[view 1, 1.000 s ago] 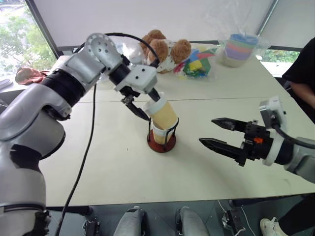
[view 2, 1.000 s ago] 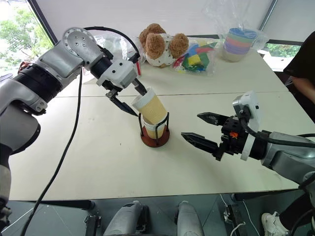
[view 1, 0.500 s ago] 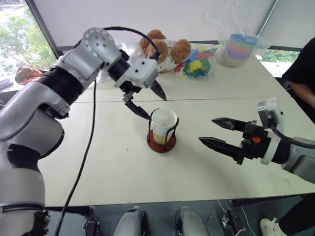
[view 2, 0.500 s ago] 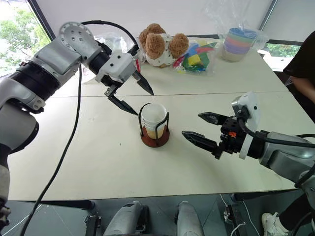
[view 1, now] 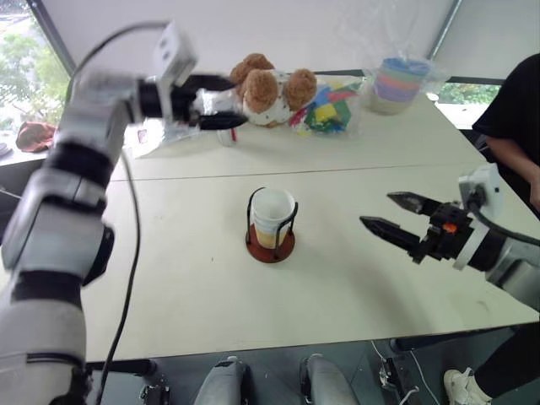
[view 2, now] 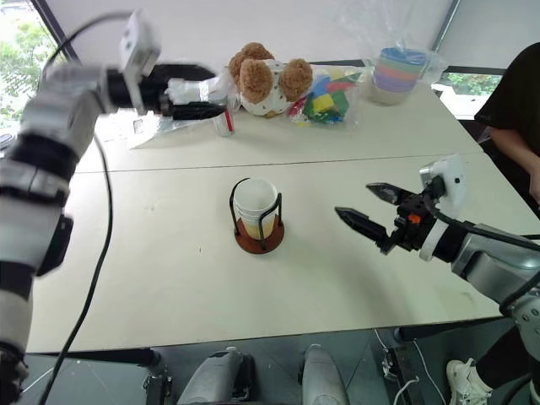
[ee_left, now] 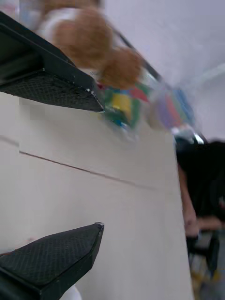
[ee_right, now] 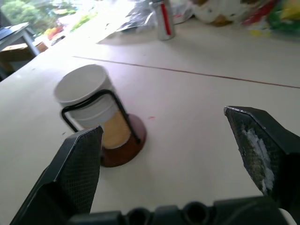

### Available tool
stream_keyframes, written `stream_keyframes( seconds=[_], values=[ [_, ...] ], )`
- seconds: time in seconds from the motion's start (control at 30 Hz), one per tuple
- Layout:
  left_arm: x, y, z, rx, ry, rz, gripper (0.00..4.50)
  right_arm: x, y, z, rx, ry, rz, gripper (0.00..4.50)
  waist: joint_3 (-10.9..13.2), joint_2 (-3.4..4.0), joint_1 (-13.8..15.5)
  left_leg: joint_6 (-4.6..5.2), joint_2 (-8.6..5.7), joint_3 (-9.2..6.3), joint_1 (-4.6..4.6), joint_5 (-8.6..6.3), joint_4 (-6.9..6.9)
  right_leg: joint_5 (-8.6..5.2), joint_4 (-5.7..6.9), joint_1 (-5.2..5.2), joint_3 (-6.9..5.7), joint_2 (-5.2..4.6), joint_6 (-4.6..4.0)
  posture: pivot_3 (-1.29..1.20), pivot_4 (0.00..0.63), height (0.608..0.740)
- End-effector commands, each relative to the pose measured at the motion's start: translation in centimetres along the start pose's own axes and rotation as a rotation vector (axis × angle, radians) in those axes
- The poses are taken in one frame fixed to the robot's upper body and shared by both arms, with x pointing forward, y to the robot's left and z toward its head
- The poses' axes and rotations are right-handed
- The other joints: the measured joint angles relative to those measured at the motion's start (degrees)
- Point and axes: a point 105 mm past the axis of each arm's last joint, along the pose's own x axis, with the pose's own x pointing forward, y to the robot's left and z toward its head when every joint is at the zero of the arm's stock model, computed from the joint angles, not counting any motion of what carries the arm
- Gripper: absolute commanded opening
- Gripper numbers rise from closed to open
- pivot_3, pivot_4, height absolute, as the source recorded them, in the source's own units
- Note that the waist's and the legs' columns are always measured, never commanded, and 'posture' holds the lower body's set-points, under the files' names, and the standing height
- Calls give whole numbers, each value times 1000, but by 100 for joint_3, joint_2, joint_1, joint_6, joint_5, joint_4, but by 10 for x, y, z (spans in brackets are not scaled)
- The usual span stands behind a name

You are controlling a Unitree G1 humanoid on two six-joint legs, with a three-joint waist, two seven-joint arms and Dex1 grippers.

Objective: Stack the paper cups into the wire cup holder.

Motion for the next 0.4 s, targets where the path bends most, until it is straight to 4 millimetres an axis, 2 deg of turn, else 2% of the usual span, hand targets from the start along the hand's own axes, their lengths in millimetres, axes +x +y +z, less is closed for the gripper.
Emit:
stream_keyframes(
  seconds=[0.03,0.07,0.13,0.27,0.4],
  values=[
    [-21,-5,6,13,-59,177,3866,7,-12,-6,-60,-22,-65,4500,3,-6,21,-3,0,-1,-6,2,1,0,1,-3,1,-3,0,0,150,740],
    [-31,-11,-6,-10,-42,231,3866,9,-16,-10,-64,-28,-83,4500,2,-8,26,-5,0,-2,-11,2,0,1,1,-6,2,-4,-1,0,150,740],
    [-53,-24,-28,50,35,337,3866,14,-25,-17,-72,-60,-141,4500,1,-8,36,-24,-1,-2,-12,1,-1,1,1,-4,6,-20,-1,0,150,740],
    [-78,-47,-41,-59,-5,534,3866,17,-39,-26,-68,-109,-234,4500,-3,-7,146,-53,-4,-3,-11,-1,0,3,-15,0,10,-28,-4,0,150,740],
    [-90,-64,-58,-146,-27,676,3866,22,-48,-38,-55,-125,-304,4500,-11,-4,186,-58,-10,-3,8,-1,1,3,-19,21,9,-42,-5,0,150,740]
  ],
)
